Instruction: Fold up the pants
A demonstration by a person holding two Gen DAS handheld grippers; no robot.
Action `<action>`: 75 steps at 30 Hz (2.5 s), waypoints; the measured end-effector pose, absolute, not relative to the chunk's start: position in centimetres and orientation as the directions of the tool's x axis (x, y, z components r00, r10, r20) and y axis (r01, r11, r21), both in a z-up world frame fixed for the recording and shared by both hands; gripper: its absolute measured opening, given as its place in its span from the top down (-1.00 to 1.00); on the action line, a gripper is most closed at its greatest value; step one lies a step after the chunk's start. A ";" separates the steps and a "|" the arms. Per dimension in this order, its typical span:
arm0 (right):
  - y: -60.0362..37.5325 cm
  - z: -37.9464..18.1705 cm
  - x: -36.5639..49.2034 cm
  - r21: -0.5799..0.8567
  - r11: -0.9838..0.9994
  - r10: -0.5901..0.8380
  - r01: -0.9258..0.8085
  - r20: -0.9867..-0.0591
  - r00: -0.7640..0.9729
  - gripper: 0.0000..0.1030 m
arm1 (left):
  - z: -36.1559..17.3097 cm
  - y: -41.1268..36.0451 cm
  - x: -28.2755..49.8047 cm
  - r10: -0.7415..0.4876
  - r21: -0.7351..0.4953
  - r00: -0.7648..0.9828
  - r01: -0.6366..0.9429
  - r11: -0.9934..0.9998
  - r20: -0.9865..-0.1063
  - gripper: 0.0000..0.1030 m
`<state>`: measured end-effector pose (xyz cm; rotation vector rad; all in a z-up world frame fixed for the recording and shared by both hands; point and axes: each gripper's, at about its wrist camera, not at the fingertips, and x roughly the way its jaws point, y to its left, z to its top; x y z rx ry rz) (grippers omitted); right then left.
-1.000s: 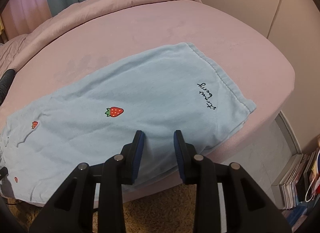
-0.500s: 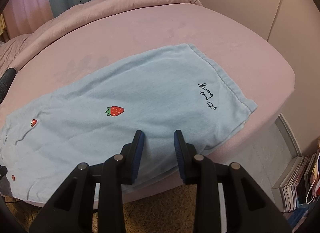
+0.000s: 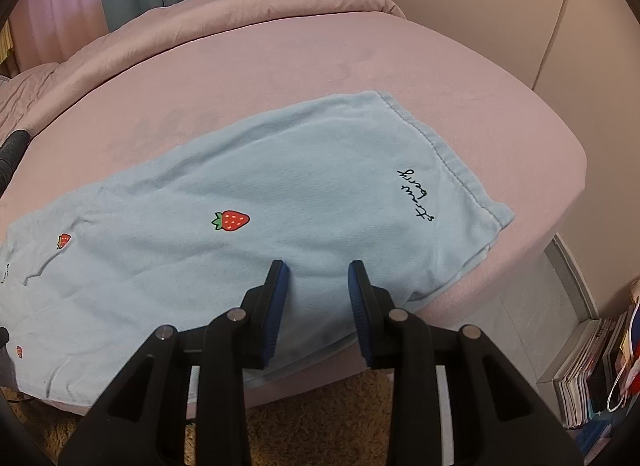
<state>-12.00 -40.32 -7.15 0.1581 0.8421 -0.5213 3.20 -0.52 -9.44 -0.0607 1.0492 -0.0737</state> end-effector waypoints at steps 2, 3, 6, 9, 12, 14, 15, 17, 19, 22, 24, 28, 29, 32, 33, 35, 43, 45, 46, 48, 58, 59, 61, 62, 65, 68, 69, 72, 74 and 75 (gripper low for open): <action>-40.2 -7.2 -12.0 -0.074 0.862 -0.383 0.501 -0.744 0.548 0.40 | -9.4 -0.5 3.2 -0.094 -0.090 0.496 0.031 0.995 -0.864 -0.22; -40.1 -7.2 -11.9 -0.079 0.861 -0.387 0.502 -0.743 0.546 0.40 | -9.4 -0.5 3.2 -0.095 -0.092 0.495 0.030 0.995 -0.863 -0.22; -39.7 -7.2 -12.0 -0.087 0.858 -0.395 0.506 -0.742 0.542 0.40 | -9.4 -0.5 3.2 -0.092 -0.089 0.496 0.029 0.996 -0.863 -0.22; -39.5 -7.2 -12.0 -0.089 0.855 -0.399 0.510 -0.741 0.540 0.40 | -9.4 -0.5 3.2 -0.093 -0.090 0.496 0.030 0.995 -0.863 -0.22; -39.6 -7.2 -12.0 -0.090 0.856 -0.400 0.510 -0.740 0.541 0.40 | -9.4 -0.5 3.2 -0.092 -0.090 0.496 0.029 0.996 -0.863 -0.22; -39.7 -7.2 -11.9 -0.091 0.856 -0.400 0.509 -0.740 0.540 0.40 | -9.4 -0.5 3.3 -0.098 -0.093 0.494 0.035 0.995 -0.864 -0.22; -39.6 -7.2 -11.9 -0.093 0.855 -0.402 0.510 -0.740 0.539 0.40 | -9.4 -0.5 3.3 -0.099 -0.094 0.494 0.035 0.995 -0.864 -0.22; -39.4 -7.2 -11.9 -0.094 0.854 -0.405 0.512 -0.740 0.538 0.40 | -9.4 -0.5 3.2 -0.100 -0.095 0.494 0.035 0.995 -0.863 -0.22; -39.4 -7.2 -11.9 -0.095 0.853 -0.407 0.514 -0.738 0.538 0.40 | -9.4 -0.5 3.2 -0.100 -0.096 0.494 0.034 0.995 -0.864 -0.22; -39.1 -7.3 -11.8 -0.102 0.850 -0.412 0.517 -0.740 0.531 0.40 | -9.4 -0.4 3.1 -0.104 -0.099 0.496 0.036 0.994 -0.862 -0.22; -39.0 -7.3 -11.8 -0.107 0.848 -0.418 0.520 -0.739 0.529 0.40 | -9.4 -0.4 3.1 -0.102 -0.098 0.494 0.034 0.995 -0.863 -0.22; -38.8 -7.3 -11.8 -0.111 0.844 -0.425 0.524 -0.735 0.529 0.40 | -9.4 -0.4 3.2 -0.100 -0.097 0.489 0.032 0.995 -0.867 -0.23; -38.7 -7.3 -11.9 -0.109 0.844 -0.424 0.525 -0.735 0.529 0.40 | -9.4 -0.5 3.3 -0.099 -0.095 0.489 0.033 0.995 -0.867 -0.23; -38.6 -7.4 -12.0 -0.106 0.843 -0.424 0.527 -0.734 0.531 0.40 | -9.3 -0.6 3.3 -0.097 -0.093 0.490 0.033 0.995 -0.866 -0.23; -38.6 -7.4 -12.1 -0.107 0.843 -0.424 0.527 -0.734 0.531 0.40 | -9.3 -0.6 3.3 -0.096 -0.092 0.490 0.032 0.995 -0.867 -0.23; -38.6 -7.4 -12.1 -0.106 0.843 -0.424 0.527 -0.733 0.531 0.40 | -9.3 -0.6 3.3 -0.095 -0.092 0.489 0.032 0.995 -0.867 -0.23; -38.3 -7.4 -12.3 -0.104 0.842 -0.425 0.530 -0.733 0.531 0.40 | -9.4 -0.5 3.4 -0.097 -0.093 0.487 0.032 0.995 -0.868 -0.23; -38.2 -7.4 -12.3 -0.103 0.841 -0.425 0.531 -0.733 0.531 0.40 | -9.4 -0.4 3.4 -0.098 -0.095 0.485 0.032 0.995 -0.869 -0.23; -38.2 -7.4 -12.3 -0.103 0.841 -0.425 0.531 -0.733 0.532 0.40 | -9.4 -0.4 3.4 -0.099 -0.095 0.485 0.031 0.995 -0.869 -0.23; -38.0 -7.3 -12.3 -0.104 0.840 -0.427 0.533 -0.732 0.530 0.40 | -9.4 -0.4 3.5 -0.099 -0.095 0.484 0.032 0.995 -0.869 -0.23; -37.8 -7.1 -12.1 -0.113 0.837 -0.431 0.535 -0.739 0.518 0.40 | -8.9 -0.6 4.1 -0.094 -0.094 0.450 0.023 0.995 -0.888 -0.23; -37.7 -6.9 -11.9 -0.122 0.837 -0.434 0.534 -0.742 0.511 0.39 | -8.5 -0.5 4.4 -0.104 -0.109 0.436 0.014 0.994 -0.894 -0.23; -36.8 -6.0 -11.5 -0.117 0.859 -0.406 0.499 -0.750 0.523 0.35 | -7.5 -0.2 5.1 -0.185 -0.193 0.423 0.024 0.981 -0.887 -0.23; -36.1 -5.6 -11.1 -0.113 0.879 -0.380 0.463 -0.752 0.538 0.35 | -6.7 -0.1 5.5 -0.237 -0.246 0.425 0.036 0.969 -0.874 -0.22; -32.8 -4.1 -9.6 -0.138 0.926 -0.333 0.350 -0.732 0.594 0.35 | -4.7 -0.9 6.6 -0.294 -0.294 0.457 0.074 0.953 -0.839 -0.14; -29.4 -2.9 -6.7 -0.037 0.983 -0.148 0.181 -0.741 0.655 0.30 | -4.2 -2.7 8.8 -0.325 -0.302 0.459 0.126 0.945 -0.827 0.15; -28.5 -2.7 -5.7 0.004 0.991 -0.084 0.132 -0.749 0.657 0.30 | -4.6 -3.3 9.9 -0.354 -0.333 0.429 0.125 0.934 -0.831 0.18; -25.7 -2.3 -2.7 0.051 0.999 0.040 -0.002 -0.754 0.656 0.30 | -6.0 -4.3 12.3 -0.362 -0.349 0.401 0.109 0.931 -0.841 0.28; -24.9 -2.8 -0.5 0.027 1.000 0.030 -0.015 -0.769 0.639 0.30 | -6.9 -4.8 13.6 -0.284 -0.281 0.411 0.071 0.957 -0.866 0.28; -25.0 -3.3 0.4 0.019 1.000 0.019 -0.006 -0.781 0.625 0.30 | -7.5 -4.8 14.2 -0.260 -0.262 0.411 0.052 0.964 -0.874 0.28</action>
